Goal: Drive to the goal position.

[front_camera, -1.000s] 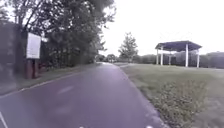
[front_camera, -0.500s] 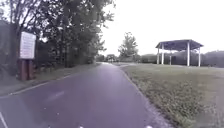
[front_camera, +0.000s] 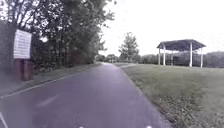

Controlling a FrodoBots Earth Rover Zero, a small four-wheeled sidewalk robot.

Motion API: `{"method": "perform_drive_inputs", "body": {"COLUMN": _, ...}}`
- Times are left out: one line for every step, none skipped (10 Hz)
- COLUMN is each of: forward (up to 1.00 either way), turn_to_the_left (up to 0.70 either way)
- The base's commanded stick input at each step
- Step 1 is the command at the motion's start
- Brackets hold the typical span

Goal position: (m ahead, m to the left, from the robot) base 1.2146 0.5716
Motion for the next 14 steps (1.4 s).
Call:
{"method": "perform_drive_inputs", "body": {"forward": 0.70, "turn_to_the_left": -0.01}}
{"method": "perform_drive_inputs", "body": {"forward": 0.70, "turn_to_the_left": -0.01}}
{"method": "perform_drive_inputs", "body": {"forward": 0.70, "turn_to_the_left": -0.01}}
{"method": "perform_drive_inputs", "body": {"forward": 0.70, "turn_to_the_left": -0.01}}
{"method": "perform_drive_inputs", "body": {"forward": 0.70, "turn_to_the_left": -0.01}}
{"method": "perform_drive_inputs", "body": {"forward": 0.70, "turn_to_the_left": -0.01}}
{"method": "perform_drive_inputs", "body": {"forward": 0.70, "turn_to_the_left": -0.01}}
{"method": "perform_drive_inputs", "body": {"forward": 0.70, "turn_to_the_left": 0.00}}
{"method": "perform_drive_inputs", "body": {"forward": 0.70, "turn_to_the_left": 0.00}}
{"method": "perform_drive_inputs", "body": {"forward": 0.70, "turn_to_the_left": 0.00}}
{"method": "perform_drive_inputs", "body": {"forward": 0.70, "turn_to_the_left": 0.01}}
{"method": "perform_drive_inputs", "body": {"forward": 0.70, "turn_to_the_left": 0.02}}
{"method": "perform_drive_inputs", "body": {"forward": 0.70, "turn_to_the_left": 0.02}}
{"method": "perform_drive_inputs", "body": {"forward": 0.70, "turn_to_the_left": 0.03}}
